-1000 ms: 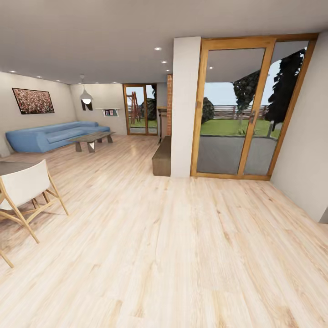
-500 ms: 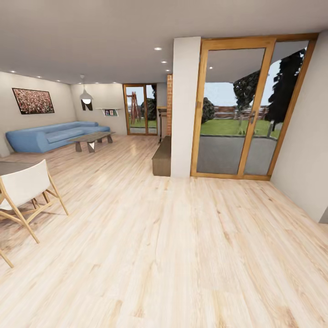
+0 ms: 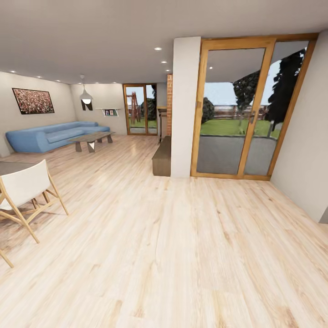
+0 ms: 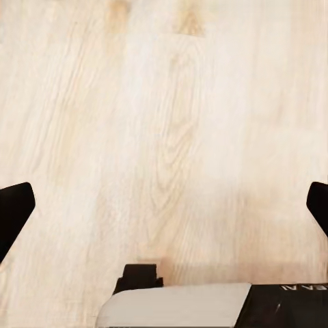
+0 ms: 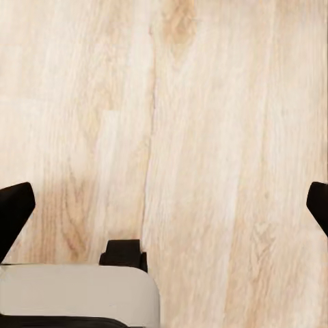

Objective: Pick up the poster from the kitchen countertop and hang it on one of the wall nails in the kitchen.

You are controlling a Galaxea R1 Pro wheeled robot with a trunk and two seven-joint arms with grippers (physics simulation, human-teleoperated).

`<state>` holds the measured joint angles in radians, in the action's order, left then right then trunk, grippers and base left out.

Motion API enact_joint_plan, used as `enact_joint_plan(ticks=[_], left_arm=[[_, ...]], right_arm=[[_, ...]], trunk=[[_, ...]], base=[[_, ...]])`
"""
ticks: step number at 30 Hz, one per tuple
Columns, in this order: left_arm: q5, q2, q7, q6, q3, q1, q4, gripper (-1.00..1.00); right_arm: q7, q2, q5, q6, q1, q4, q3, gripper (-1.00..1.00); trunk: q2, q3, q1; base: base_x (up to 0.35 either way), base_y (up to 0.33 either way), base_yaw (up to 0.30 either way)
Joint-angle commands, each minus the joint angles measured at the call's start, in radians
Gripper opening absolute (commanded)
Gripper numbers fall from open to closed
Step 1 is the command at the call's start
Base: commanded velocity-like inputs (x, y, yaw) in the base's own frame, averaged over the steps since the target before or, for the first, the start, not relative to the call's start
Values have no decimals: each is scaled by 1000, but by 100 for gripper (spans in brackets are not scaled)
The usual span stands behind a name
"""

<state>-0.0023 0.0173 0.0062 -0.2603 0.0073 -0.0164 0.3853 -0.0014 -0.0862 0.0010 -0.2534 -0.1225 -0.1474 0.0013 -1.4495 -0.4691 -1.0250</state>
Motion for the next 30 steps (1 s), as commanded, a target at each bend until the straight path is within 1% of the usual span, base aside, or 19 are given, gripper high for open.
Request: enact_joint_plan(ticks=[1, 2, 3, 4, 5, 8, 9, 10, 12, 14, 19, 26, 30], left_arm=[[0, -6, 1, -17, 0, 0, 10, 100], [0, -11, 1, -32, 0, 0, 19, 100], [1, -21, 2, -72, 4, 0, 52, 100], [1, -24, 3, -81, 7, 0, 63, 100], [2, -28, 3, -95, 18, 0, 82, 100], [2, -33, 4, -107, 45, 0, 106, 100], [2, -34, 4, -110, 56, 0, 111, 100], [2, -35, 4, -114, 80, 0, 124, 100], [2, -36, 4, -117, 102, 0, 139, 100], [2, -37, 3, -120, 142, 0, 162, 100], [2, -37, 3, -120, 160, 0, 169, 100], [1, -38, 1, -120, 167, 0, 164, 100], [-1, -39, -1, -120, 170, 0, 162, 100]], right_arm=[[0, -2, -1, -17, -4, 1, 0, 100], [0, -3, -1, -28, -7, 1, 0, 100], [0, -7, -1, -49, -16, 0, 0, 100], [0, -8, 0, -54, -20, -2, 0, 100], [0, -9, 0, -60, -28, -14, 0, 100], [0, -10, 1, -65, -35, -49, 1, 100], [0, -15, 2, -67, -37, -72, 1, 100], [0, -18, 2, -68, -38, -82, 1, 100], [-1, -23, 0, -68, -39, -94, 1, 100], [-2, -29, -2, -68, -41, -110, 0, 100], [-3, -31, -4, -68, -41, -116, 0, 100], [-3, -31, -5, -68, -42, -117, 0, 100], [-3, -30, -5, -67, -42, -117, 0, 100]], trunk=[[0, -1, 0], [0, -1, 0], [0, -1, 0], [0, -1, 0], [0, -1, 0], [0, -1, 0], [0, -1, 0], [0, -1, 0], [0, -1, 0], [0, -1, 0], [0, -1, 0], [0, -1, 0], [0, 0, 0]], base=[[0, 0, 0], [0, 0, 0], [0, 0, 0], [0, 0, 0], [0, 0, 0], [0, 0, 0], [0, 0, 0], [0, 0, 0], [0, 0, 0], [0, 0, 0], [0, 0, 0], [0, 0, -1], [0, 0, -143]])
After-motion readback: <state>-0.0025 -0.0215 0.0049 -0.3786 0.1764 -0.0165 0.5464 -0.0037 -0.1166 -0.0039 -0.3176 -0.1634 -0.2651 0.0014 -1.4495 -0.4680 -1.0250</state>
